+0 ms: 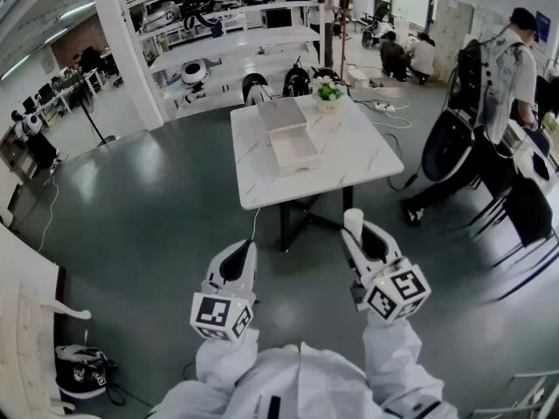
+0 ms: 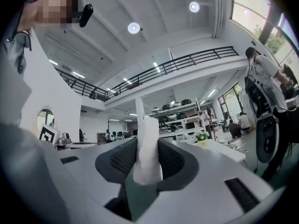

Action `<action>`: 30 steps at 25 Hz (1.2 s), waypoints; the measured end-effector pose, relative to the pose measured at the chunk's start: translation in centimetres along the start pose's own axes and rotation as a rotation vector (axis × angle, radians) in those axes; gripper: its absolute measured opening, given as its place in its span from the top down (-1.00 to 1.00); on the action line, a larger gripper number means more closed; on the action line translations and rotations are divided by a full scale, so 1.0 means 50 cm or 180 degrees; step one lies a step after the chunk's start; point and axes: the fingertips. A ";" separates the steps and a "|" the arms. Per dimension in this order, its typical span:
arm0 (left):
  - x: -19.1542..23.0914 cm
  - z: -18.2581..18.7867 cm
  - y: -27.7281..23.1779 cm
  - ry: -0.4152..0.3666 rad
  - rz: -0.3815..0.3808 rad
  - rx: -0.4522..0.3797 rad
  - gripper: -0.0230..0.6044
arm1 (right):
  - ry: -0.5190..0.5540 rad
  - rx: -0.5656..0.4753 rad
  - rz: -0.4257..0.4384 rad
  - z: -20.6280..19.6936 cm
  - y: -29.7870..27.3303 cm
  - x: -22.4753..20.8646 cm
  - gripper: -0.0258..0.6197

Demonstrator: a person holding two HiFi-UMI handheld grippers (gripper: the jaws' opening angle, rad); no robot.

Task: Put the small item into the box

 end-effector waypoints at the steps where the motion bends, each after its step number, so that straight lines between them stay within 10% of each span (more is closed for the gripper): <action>1: 0.001 -0.003 -0.003 -0.0003 -0.0002 0.0000 0.93 | -0.0007 0.0007 0.0004 -0.005 -0.003 -0.002 0.54; 30: 0.022 -0.072 -0.060 0.0058 0.0293 0.0112 0.93 | -0.0110 0.0040 0.0150 -0.043 -0.079 -0.089 0.54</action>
Point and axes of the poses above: the fingertips, and each gripper's own axes: y backward along the fingers, x to its left, z out of its top, and after that the axes turned 1 degree about -z, right-handed
